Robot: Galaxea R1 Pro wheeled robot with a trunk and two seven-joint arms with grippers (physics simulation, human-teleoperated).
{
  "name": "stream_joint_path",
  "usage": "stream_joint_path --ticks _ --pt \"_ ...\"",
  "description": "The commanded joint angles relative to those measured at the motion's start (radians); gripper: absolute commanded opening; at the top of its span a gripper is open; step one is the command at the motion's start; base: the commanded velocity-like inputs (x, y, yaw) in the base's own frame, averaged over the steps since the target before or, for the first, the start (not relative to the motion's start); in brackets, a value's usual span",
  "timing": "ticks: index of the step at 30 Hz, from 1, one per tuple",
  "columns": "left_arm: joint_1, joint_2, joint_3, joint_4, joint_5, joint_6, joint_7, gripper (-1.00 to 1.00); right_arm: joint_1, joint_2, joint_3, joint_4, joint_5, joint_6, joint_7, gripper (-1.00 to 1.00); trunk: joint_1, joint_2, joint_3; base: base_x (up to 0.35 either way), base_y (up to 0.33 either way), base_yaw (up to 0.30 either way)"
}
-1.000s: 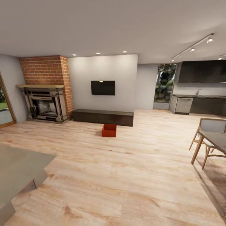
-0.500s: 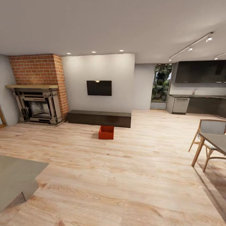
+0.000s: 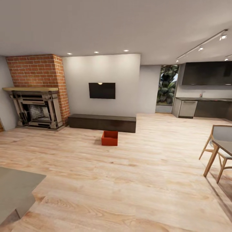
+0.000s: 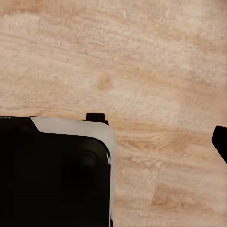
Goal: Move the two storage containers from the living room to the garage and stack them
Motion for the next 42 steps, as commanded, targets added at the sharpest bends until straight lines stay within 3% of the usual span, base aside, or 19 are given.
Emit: stream_joint_path --ticks 1,42 --pt "-0.001 0.0 0.007 0.001 0.0 -0.003 0.0 1.0 -0.001 0.001 0.008 0.003 -0.007 -0.005 -0.001 1.0 0.001 -0.001 -0.001 0.322 0.074 0.0" --pt "-0.001 0.0 0.007 0.001 0.0 -0.003 0.0 1.0 -0.001 0.004 0.006 0.003 -0.009 -0.005 -0.002 1.0 0.001 -0.001 -0.001 0.322 0.081 0.023"
